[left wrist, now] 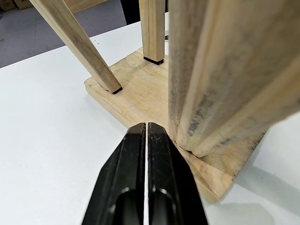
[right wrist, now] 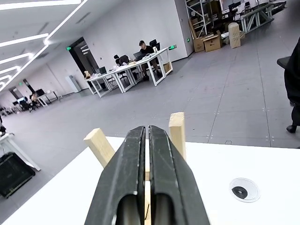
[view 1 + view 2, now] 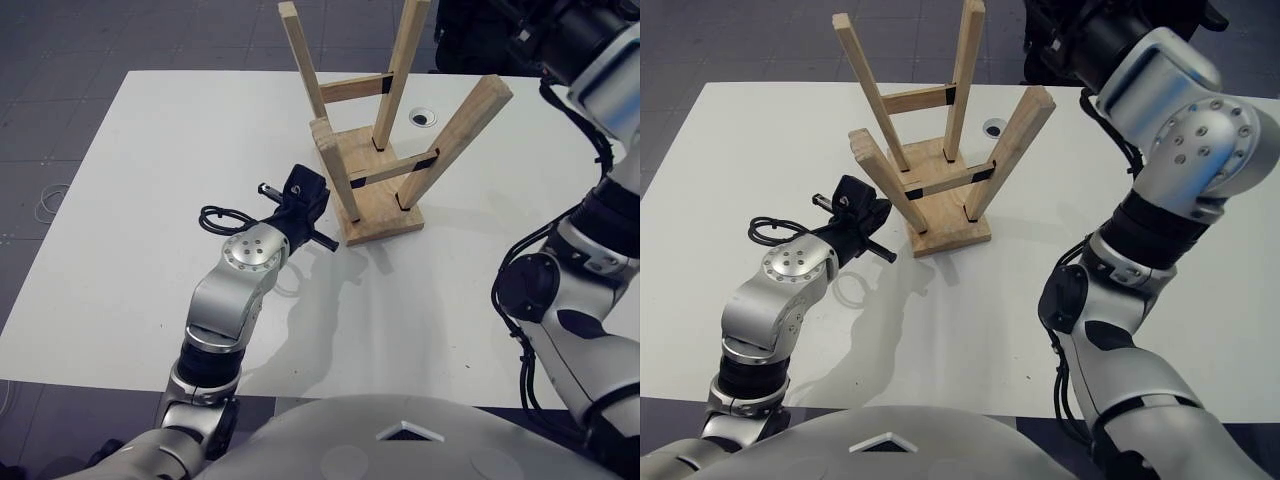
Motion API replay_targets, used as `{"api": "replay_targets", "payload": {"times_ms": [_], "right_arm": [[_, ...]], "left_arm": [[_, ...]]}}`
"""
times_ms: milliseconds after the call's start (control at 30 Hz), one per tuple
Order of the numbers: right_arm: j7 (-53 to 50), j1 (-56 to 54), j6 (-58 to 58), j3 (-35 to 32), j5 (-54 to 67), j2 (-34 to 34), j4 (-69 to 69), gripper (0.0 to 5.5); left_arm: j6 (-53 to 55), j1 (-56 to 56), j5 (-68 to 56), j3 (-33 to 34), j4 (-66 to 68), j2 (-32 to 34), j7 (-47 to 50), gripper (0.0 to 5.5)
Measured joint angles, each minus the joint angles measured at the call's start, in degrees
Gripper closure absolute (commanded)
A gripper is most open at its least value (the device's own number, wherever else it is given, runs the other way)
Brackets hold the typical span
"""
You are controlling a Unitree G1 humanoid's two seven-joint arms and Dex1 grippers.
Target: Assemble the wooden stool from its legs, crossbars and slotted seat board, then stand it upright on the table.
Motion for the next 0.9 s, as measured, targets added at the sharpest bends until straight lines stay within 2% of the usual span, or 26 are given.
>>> {"api": "replay_targets", "payload": {"times_ms": [167,333,400,500,633,767,900], "right_arm": [[0.51,-0.24,-6.49,1.56,0.45,-0.37,-0.17,5.38],[1.63,-10.57,-19.43,0.94,0.53,-4.2,0.58,5.38],[2.08,-11.02,-21.49,1.62,0.55,-5.25,1.02,5.38],[3.58,-5.46,-21.8,5.51,0.23,-5.82,1.59,5.38],[6.03,11.08,-20.3,13.26,-0.6,-4.61,0.84,5.38],[5.18,17.64,-19.18,13.62,2.34,-4.09,-7.0,5.38],[2.72,15.47,-16.47,11.8,4.81,-3.47,-5.64,5.38]], "left_arm": [[0.03,0.0,0.0,0.01,-0.02,0.06,-0.01,5.4],[0.1,0.05,-0.01,0.0,-0.67,0.19,-0.02,5.4],[0.11,0.06,-0.01,0.0,-0.71,0.45,-0.06,5.4],[0.29,0.12,-0.04,-0.04,-0.87,0.55,-0.12,5.4],[0.42,0.31,-0.06,-0.08,-1.14,0.67,-0.17,5.4],[0.43,1.52,-0.09,-0.04,-1.13,0.94,-0.17,5.4],[0.43,2.18,-0.09,-0.02,-1.11,0.91,-0.15,5.4]]}}
